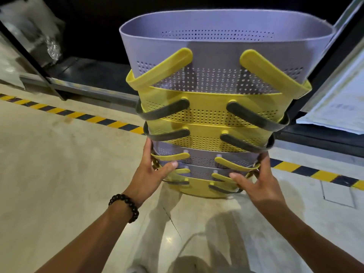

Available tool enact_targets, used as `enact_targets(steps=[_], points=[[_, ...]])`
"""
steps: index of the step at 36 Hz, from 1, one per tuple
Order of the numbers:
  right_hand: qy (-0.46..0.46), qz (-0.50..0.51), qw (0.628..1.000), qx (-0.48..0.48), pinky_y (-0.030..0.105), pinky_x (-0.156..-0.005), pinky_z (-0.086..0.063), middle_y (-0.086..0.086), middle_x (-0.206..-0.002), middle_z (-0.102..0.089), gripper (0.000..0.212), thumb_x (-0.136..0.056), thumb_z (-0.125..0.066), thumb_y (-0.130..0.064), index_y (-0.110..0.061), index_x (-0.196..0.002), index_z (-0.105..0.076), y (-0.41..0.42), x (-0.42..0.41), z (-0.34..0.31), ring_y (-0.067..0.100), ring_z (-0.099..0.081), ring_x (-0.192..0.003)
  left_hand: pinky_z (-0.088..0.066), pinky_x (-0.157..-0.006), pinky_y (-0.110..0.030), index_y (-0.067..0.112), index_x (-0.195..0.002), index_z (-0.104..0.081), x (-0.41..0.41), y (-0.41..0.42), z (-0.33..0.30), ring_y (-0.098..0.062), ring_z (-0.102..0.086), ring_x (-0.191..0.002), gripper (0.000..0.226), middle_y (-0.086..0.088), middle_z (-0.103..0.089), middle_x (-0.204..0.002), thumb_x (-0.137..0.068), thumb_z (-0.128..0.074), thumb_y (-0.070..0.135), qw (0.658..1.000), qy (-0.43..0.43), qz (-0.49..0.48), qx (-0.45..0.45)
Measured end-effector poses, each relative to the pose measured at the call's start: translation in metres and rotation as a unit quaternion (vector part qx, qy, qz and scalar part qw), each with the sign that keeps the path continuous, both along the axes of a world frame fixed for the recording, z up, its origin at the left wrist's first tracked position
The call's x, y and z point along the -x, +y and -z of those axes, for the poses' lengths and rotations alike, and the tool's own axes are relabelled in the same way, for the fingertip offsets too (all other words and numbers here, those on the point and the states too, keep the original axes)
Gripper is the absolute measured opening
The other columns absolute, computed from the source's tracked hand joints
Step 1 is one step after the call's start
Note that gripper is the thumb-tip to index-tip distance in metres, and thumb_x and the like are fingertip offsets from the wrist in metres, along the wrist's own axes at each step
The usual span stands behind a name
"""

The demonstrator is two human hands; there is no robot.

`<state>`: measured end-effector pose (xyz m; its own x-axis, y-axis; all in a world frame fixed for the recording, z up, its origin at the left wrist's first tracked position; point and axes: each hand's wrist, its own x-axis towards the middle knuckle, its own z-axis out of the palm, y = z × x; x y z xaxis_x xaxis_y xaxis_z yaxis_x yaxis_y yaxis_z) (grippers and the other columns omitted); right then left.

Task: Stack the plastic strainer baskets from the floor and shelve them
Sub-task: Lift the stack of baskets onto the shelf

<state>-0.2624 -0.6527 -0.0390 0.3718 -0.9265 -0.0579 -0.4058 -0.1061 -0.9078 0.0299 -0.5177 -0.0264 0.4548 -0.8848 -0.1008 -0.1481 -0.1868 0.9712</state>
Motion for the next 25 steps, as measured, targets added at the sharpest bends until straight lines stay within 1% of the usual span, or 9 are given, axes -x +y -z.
enact_targets(steps=[5, 9, 12, 15, 17, 20, 22, 24, 25], points=[[-0.022, -0.007, 1.0, 0.013, 0.023, -0.086, -0.049, -0.04, -0.125, -0.061, 0.099, -0.074, -0.084, -0.053, -0.055, -0.151, -0.023, 0.015, -0.002, 0.002, -0.016, -0.06, -0.109, -0.054, -0.102, -0.058, 0.051, -0.156, -0.024, 0.002, 0.016, -0.004, -0.014, -0.06, -0.131, 0.09, 0.017, -0.058, -0.147, -0.089, -0.082, 0.037, 1.0, -0.004, -0.005, 0.019], [-0.042, -0.025, 0.998, 0.027, 0.006, -0.08, -0.047, -0.035, -0.128, -0.062, 0.093, -0.08, -0.083, -0.045, -0.051, -0.152, -0.024, 0.02, -0.008, -0.017, -0.015, -0.06, -0.111, -0.053, -0.104, -0.06, 0.049, -0.155, -0.026, 0.004, 0.029, -0.026, -0.021, -0.061, -0.132, 0.09, 0.013, -0.059, -0.147, -0.089, -0.084, 0.029, 1.0, -0.001, -0.011, 0.026], [-0.059, -0.034, 0.997, 0.039, 0.003, -0.076, -0.048, -0.033, -0.127, -0.064, 0.088, -0.082, -0.083, -0.043, -0.049, -0.15, -0.028, 0.019, -0.011, -0.042, -0.013, -0.061, -0.111, -0.052, -0.104, -0.061, 0.046, -0.155, -0.028, 0.003, 0.032, -0.056, -0.023, -0.062, -0.13, 0.089, 0.01, -0.06, -0.146, -0.088, -0.085, 0.03, 0.999, -0.01, -0.02, 0.037], [-0.077, -0.028, 0.995, 0.05, -0.002, -0.076, -0.045, -0.037, -0.125, -0.063, 0.096, -0.078, -0.084, -0.049, -0.053, -0.152, -0.024, 0.012, -0.015, -0.073, -0.017, -0.059, -0.11, -0.05, -0.106, -0.061, 0.047, -0.156, -0.026, 0.001, 0.028, -0.09, -0.024, -0.062, -0.131, 0.092, 0.012, -0.058, -0.148, -0.086, -0.085, 0.034, 0.998, -0.025, -0.027, 0.058], [-0.085, -0.025, 0.995, 0.056, 0.002, -0.077, -0.047, -0.036, -0.124, -0.064, 0.102, -0.077, -0.086, -0.048, -0.053, -0.155, -0.02, 0.003, -0.017, -0.097, -0.016, -0.06, -0.109, -0.05, -0.105, -0.061, 0.05, -0.156, -0.025, -0.002, 0.021, -0.112, -0.026, -0.062, -0.13, 0.094, 0.013, -0.056, -0.15, -0.086, -0.085, 0.034, 0.996, -0.03, -0.03, 0.073], [-0.085, -0.031, 0.993, 0.079, 0.023, -0.085, -0.054, -0.032, -0.122, -0.066, 0.108, -0.078, -0.087, -0.048, -0.059, -0.155, -0.012, -0.013, -0.019, -0.134, -0.009, -0.063, -0.109, -0.051, -0.105, -0.062, 0.05, -0.157, -0.023, -0.006, 0.006, -0.145, -0.026, -0.062, -0.131, 0.101, 0.015, -0.055, -0.152, -0.081, -0.089, 0.042, 0.995, -0.027, -0.037, 0.088], [-0.082, -0.035, 0.991, 0.095, 0.032, -0.082, -0.057, -0.029, -0.116, -0.07, 0.11, -0.077, -0.085, -0.049, -0.061, -0.155, -0.008, -0.027, -0.02, -0.159, -0.003, -0.067, -0.103, -0.052, -0.105, -0.059, 0.059, -0.154, -0.022, -0.008, -0.006, -0.165, -0.023, -0.06, -0.134, 0.104, 0.016, -0.054, -0.152, -0.077, -0.091, 0.047, 0.994, -0.027, -0.041, 0.097], [-0.081, -0.045, 0.989, 0.116, 0.021, -0.078, -0.055, -0.031, -0.114, -0.071, 0.111, -0.079, -0.085, -0.044, -0.056, -0.157, -0.006, -0.042, -0.022, -0.178, -0.007, -0.068, -0.1, -0.057, -0.099, -0.05, 0.079, -0.14, -0.022, -0.009, -0.018, -0.181, -0.018, -0.062, -0.131, 0.1, 0.023, -0.056, -0.147, -0.073, -0.092, 0.053, 0.992, -0.027, -0.05, 0.109], [-0.081, -0.048, 0.988, 0.123, 0.013, -0.075, -0.053, -0.033, -0.114, -0.07, 0.112, -0.08, -0.085, -0.041, -0.054, -0.158, -0.006, -0.05, -0.024, -0.185, -0.01, -0.068, -0.1, -0.06, -0.095, -0.045, 0.082, -0.135, -0.024, -0.011, -0.024, -0.188, -0.015, -0.065, -0.127, 0.096, 0.026, -0.058, -0.143, -0.073, -0.092, 0.055, 0.992, -0.031, -0.05, 0.114]])
